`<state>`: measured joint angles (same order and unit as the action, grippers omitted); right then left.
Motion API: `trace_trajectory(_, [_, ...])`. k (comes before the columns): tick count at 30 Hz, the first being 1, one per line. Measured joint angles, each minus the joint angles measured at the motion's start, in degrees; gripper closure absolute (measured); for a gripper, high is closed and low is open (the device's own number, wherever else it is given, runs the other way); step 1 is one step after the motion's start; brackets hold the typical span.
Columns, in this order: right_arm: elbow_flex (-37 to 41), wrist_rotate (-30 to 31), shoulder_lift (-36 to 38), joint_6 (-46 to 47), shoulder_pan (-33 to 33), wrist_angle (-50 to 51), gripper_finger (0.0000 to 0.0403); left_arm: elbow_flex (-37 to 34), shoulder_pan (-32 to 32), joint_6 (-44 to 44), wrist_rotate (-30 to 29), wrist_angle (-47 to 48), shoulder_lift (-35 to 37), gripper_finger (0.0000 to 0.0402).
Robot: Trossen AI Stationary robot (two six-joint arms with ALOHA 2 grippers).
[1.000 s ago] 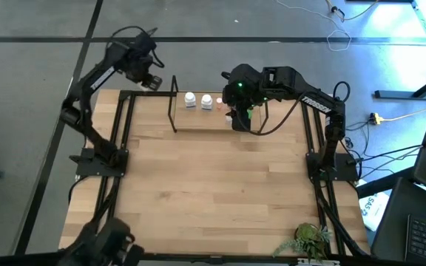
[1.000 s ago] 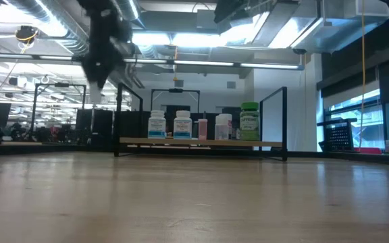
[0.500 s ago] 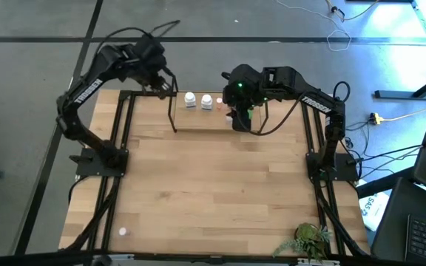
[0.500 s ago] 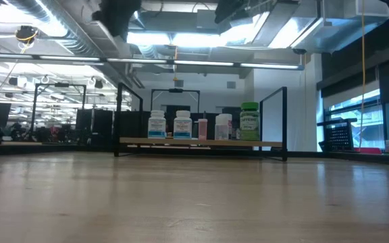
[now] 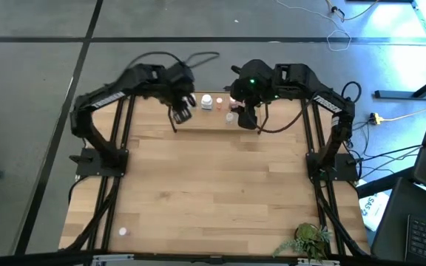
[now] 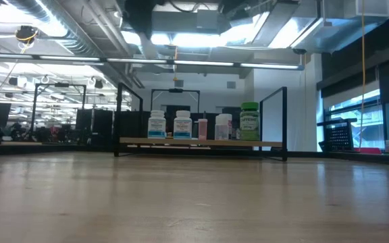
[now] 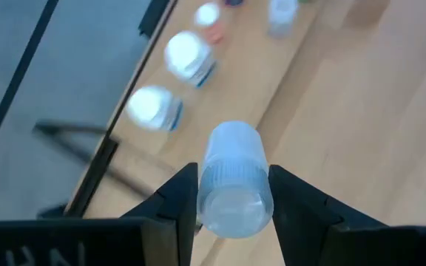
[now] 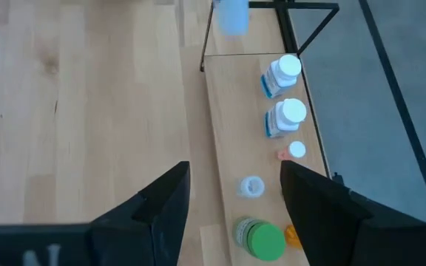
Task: Pick and place medicine bottles onto shelf by color
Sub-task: Put the transparent pill bottle on the shelf
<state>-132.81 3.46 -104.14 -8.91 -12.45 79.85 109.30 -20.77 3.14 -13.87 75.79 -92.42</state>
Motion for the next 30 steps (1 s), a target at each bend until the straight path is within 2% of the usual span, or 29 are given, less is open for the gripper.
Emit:
trace_trajectory(5, [0.00,0.00,-0.01,0.09,0.00,0.15,0.0190,0.00,2.32,-1.53,0.27,-4.43,-4.77,0.0273])
trace_trajectory(14, [0.00,0.00,0.23,1.07,0.00,1.90,0.0190,-0.01,2.58,-5.32,2.86,-5.67,-14.68,0.0273])
trace_trajectory(22, [0.00,-0.03,0.22,1.03,0.00,1.90,0.0190,-0.02,1.79,-8.24,2.84,-8.94,-22.44,0.0273])
trace_trajectory(30, [0.00,-0.05,0.22,0.96,0.00,1.90,0.0190,-0.04,-0.55,-8.92,2.82,-10.95,-27.32,0.0273])
